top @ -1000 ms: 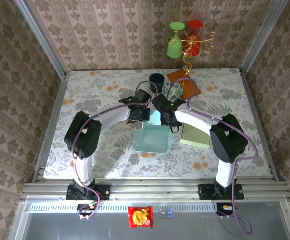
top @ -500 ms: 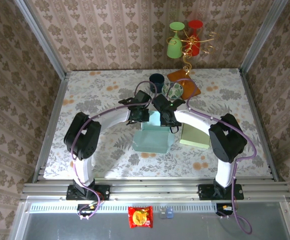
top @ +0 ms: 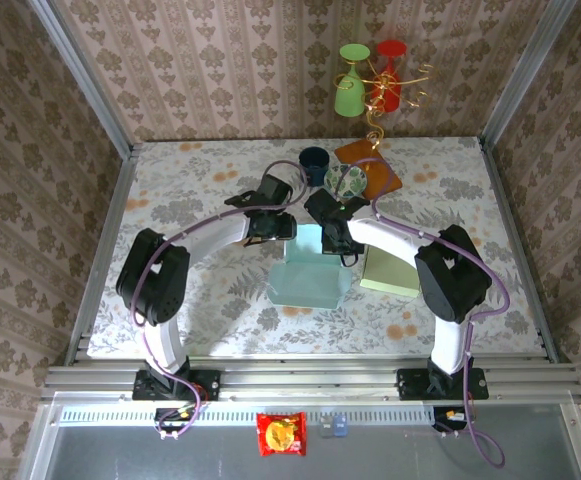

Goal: Fold the paper box

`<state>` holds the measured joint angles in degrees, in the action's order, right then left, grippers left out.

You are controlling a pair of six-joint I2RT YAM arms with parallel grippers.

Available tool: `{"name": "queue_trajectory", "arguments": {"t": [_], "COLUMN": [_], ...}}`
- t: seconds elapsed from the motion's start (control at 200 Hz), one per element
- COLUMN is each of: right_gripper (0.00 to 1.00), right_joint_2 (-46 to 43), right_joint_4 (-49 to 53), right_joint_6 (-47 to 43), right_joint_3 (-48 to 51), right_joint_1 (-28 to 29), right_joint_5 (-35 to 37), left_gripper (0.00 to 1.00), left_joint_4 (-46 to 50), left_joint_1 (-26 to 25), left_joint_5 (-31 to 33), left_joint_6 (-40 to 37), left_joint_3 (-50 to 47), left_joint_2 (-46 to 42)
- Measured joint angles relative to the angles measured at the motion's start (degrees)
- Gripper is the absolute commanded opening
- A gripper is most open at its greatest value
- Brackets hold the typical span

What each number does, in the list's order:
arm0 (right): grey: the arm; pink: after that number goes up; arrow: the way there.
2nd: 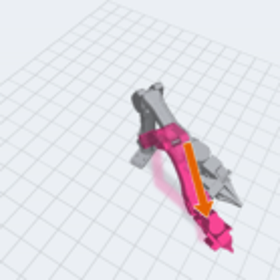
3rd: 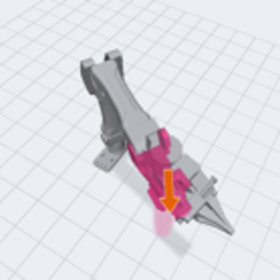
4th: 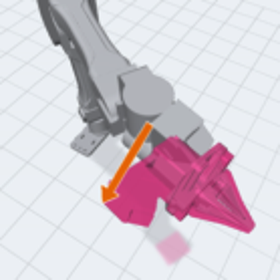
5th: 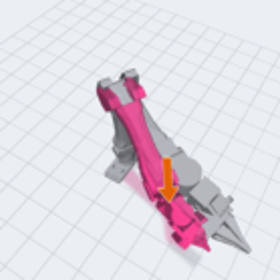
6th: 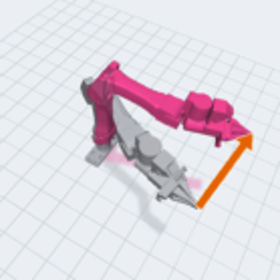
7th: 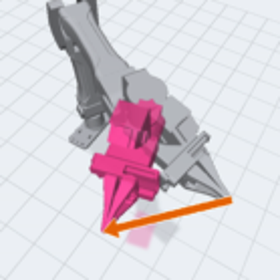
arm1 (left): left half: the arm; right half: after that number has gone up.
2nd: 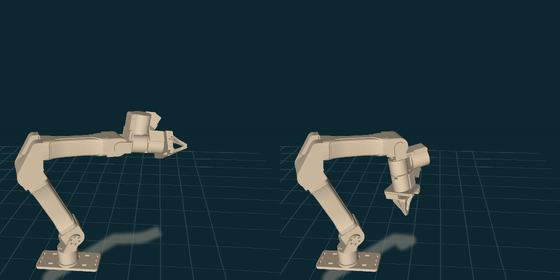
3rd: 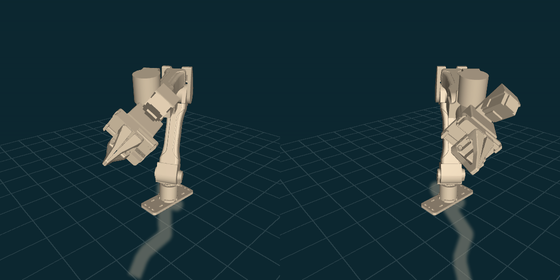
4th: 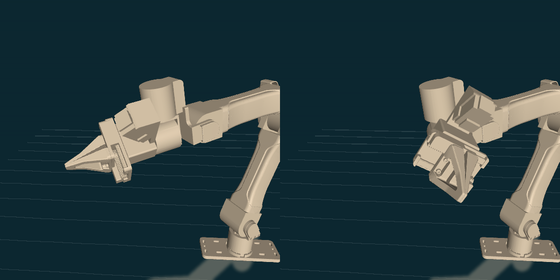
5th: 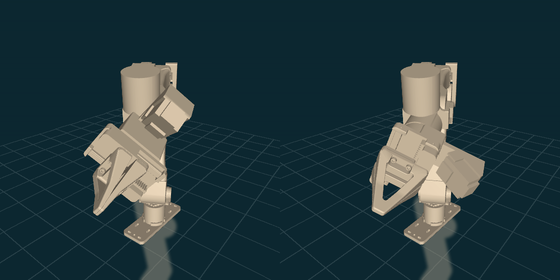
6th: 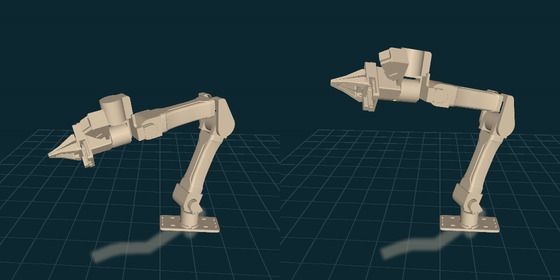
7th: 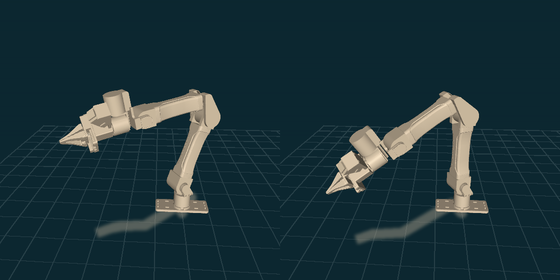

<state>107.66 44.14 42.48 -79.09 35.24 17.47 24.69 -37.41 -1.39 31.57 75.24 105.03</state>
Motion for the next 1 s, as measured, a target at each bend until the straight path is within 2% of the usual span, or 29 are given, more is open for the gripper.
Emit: {"name": "queue_trajectory", "arguments": {"t": [0.155, 0.52, 0.765, 1.0], "right_gripper": [0.00, 0.00, 0.00, 0.00], "right_joint_2": [0.00, 0.09, 0.11, 1.42], "right_joint_4": [0.37, 0.83, 0.90, 0.87], "right_joint_6": [0.22, 1.11, 1.25, 1.49], "right_joint_3": [-0.07, -0.07, -0.52, -1.40], "right_joint_1": [-0.17, -0.50, -0.61, -0.59], "right_joint_5": [-0.26, -1.60, -2.36, -3.65], "left_gripper": [0.37, 0.23, 0.05, 0.01], "left_joint_4": [0.81, 2.36, 3.63, 6.27], "left_joint_1": [-0.07, -0.44, -1.99, -3.15], "left_joint_5": [-1.22, -0.07, 3.82, 8.63], "left_joint_6": [-1.29, -3.82, -5.09, -5.25], "left_joint_3": [0.85, 5.25, 5.92, 7.06], "left_joint_2": [0.81, 7.04, 7.10, 7.54]}}
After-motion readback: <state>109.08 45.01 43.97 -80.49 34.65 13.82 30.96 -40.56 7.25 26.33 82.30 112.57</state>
